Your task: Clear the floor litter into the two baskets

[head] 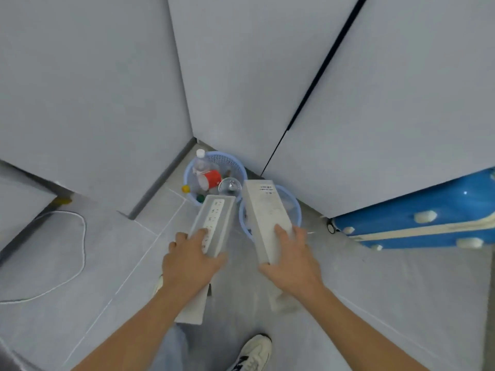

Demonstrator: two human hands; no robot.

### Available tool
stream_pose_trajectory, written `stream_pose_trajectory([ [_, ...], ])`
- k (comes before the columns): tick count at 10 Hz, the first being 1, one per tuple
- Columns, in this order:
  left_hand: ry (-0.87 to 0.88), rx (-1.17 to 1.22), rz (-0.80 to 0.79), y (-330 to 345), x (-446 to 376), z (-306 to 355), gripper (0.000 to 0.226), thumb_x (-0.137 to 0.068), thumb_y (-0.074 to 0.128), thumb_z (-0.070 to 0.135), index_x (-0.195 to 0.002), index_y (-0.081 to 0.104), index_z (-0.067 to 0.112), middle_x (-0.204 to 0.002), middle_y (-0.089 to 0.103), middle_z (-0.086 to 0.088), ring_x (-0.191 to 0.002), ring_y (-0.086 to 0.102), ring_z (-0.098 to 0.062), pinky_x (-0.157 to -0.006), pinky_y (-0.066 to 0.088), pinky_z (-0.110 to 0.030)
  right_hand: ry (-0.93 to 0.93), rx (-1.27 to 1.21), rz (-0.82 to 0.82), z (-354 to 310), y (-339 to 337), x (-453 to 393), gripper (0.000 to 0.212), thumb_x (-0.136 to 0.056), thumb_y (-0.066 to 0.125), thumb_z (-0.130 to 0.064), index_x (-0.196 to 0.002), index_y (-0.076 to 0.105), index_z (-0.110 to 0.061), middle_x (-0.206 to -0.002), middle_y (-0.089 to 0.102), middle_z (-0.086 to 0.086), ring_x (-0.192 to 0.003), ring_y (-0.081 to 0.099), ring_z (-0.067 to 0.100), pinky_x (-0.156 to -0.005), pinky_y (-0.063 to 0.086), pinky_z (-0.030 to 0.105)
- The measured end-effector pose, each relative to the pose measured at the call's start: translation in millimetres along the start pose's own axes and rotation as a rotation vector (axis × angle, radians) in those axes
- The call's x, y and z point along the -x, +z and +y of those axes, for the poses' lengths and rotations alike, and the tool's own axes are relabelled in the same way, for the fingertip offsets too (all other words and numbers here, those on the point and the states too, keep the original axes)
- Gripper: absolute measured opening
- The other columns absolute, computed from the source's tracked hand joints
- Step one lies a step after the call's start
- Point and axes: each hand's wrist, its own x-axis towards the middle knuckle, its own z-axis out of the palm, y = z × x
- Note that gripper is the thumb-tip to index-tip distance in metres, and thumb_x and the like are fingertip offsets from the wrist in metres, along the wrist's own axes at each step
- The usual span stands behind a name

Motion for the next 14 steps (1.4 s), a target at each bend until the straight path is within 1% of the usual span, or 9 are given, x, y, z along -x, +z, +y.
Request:
stream_pose_trajectory([
  [3,0.249,-0.281,-0.169,80.2,-116.7,74.3,0.07,-0.081,0.059,0.071,-0.142,0.049,0.036,-0.126,0.052,-0.006,-0.113,0.056,-0.029,-0.091,0.049,-0.04,0.206,0.029,-0.205,79.4,30.3,-116.3,0.079,-0.079,0.06,-0.068,-0.145,0.038,-0.031,-0.147,0.033,-0.001,-0.119,0.056,0.031,-0.089,0.046,0.041],
  [6,0.257,-0.519,-0.195,139.8,-188.7,117.0,0.075,-0.078,0.055,0.08,-0.121,0.062,0.019,-0.131,0.049,-0.017,-0.113,0.056,-0.033,-0.086,0.045,-0.04,0.239,0.054,-0.276,97.2,58.5,-197.0,0.08,-0.077,0.053,-0.078,-0.139,0.052,-0.028,-0.146,0.042,0.002,-0.119,0.056,0.028,-0.085,0.047,0.038],
  [7,0.246,-0.601,-0.202,158.4,-203.2,130.7,0.073,-0.08,0.06,0.075,-0.124,0.061,0.017,-0.13,0.05,-0.017,-0.111,0.058,-0.031,-0.079,0.042,-0.037,0.24,0.058,-0.314,94.7,68.3,-216.2,0.074,-0.069,0.054,-0.079,-0.12,0.06,-0.025,-0.129,0.054,0.001,-0.105,0.06,0.025,-0.087,0.053,0.04],
  [9,0.247,-0.642,-0.238,186.0,-226.8,142.3,0.065,-0.083,0.062,0.067,-0.124,0.06,0.017,-0.128,0.05,-0.019,-0.111,0.056,-0.03,-0.076,0.049,-0.038,0.265,0.025,-0.388,101.1,80.8,-241.1,0.076,-0.066,0.068,-0.066,-0.129,0.058,-0.023,-0.125,0.059,0.003,-0.104,0.059,0.023,-0.085,0.051,0.037],
  [10,0.279,-0.701,-0.243,193.9,-227.8,145.4,0.058,-0.087,0.063,0.06,-0.124,0.059,0.016,-0.126,0.053,-0.02,-0.111,0.055,-0.031,-0.082,0.055,-0.039,0.273,0.023,-0.399,99.9,88.5,-244.8,0.066,-0.058,0.07,-0.065,-0.106,0.061,-0.022,-0.105,0.061,0.002,-0.093,0.062,0.023,-0.087,0.056,0.04],
  [11,0.284,-0.704,-0.244,195.4,-229.5,146.2,0.058,-0.088,0.062,0.059,-0.126,0.059,0.015,-0.127,0.053,-0.022,-0.111,0.056,-0.032,-0.085,0.055,-0.04,0.261,0.029,-0.39,98.6,91.8,-247.7,0.067,-0.056,0.069,-0.066,-0.105,0.06,-0.021,-0.105,0.06,0.002,-0.095,0.062,0.025,-0.088,0.055,0.042],
  [12,0.285,-0.607,-0.269,190.1,-231.2,145.0,0.06,-0.091,0.057,0.06,-0.128,0.059,0.013,-0.133,0.053,-0.022,-0.116,0.056,-0.033,-0.088,0.048,-0.039,0.221,-0.002,-0.429,98.0,85.0,-246.2,0.067,-0.069,0.063,-0.063,-0.12,0.06,-0.02,-0.122,0.059,0.004,-0.109,0.059,0.028,-0.091,0.051,0.039],
  [13,0.268,-0.452,-0.303,171.9,-229.8,146.3,0.061,-0.096,0.041,0.058,-0.134,0.058,0.013,-0.141,0.05,-0.018,-0.124,0.052,-0.037,-0.099,0.043,-0.046,0.154,-0.186,-0.408,98.9,61.3,-237.8,0.04,-0.094,0.053,-0.042,-0.125,0.062,-0.018,-0.123,0.059,0.005,-0.118,0.053,0.03,-0.089,0.044,0.035],
  [14,0.294,-0.387,-0.218,150.5,-217.7,149.2,0.052,-0.097,0.038,0.053,-0.128,0.061,0.018,-0.136,0.05,-0.012,-0.124,0.049,-0.037,-0.096,0.044,-0.049,0.156,-0.296,-0.174,95.8,39.1,-215.7,0.04,-0.096,0.055,-0.039,-0.132,0.062,-0.021,-0.136,0.059,0.006,-0.126,0.053,0.027,-0.099,0.044,0.038],
])
